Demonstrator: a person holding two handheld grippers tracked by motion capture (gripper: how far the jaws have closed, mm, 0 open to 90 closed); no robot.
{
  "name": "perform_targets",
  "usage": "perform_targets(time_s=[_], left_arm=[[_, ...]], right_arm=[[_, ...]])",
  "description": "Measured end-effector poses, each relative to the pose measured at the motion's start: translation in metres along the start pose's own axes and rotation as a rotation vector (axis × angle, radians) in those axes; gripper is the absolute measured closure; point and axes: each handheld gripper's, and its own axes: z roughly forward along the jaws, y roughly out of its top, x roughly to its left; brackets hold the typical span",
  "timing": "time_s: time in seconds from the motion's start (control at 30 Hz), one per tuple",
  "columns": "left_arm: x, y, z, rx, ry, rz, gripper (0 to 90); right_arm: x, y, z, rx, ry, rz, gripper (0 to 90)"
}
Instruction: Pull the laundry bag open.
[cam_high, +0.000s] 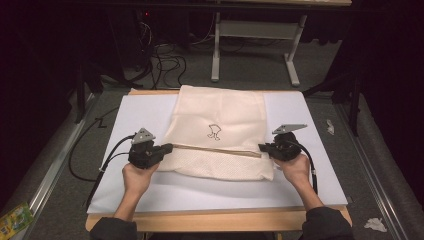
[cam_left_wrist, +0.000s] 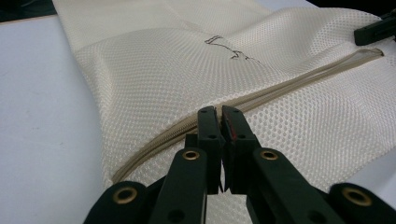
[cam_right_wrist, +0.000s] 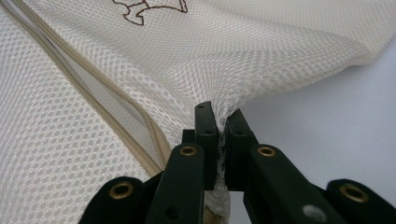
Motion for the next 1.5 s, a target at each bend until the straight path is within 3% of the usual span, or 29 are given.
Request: perform_targets(time_s=[1.5], left_arm=[[0.021, -0.011, -0.023, -0.019, 0.051, -0.05, 87.5]], right_arm=[[-0.01, -0.002, -0.003, -0.013, -0.022, 0.034, 88.3]])
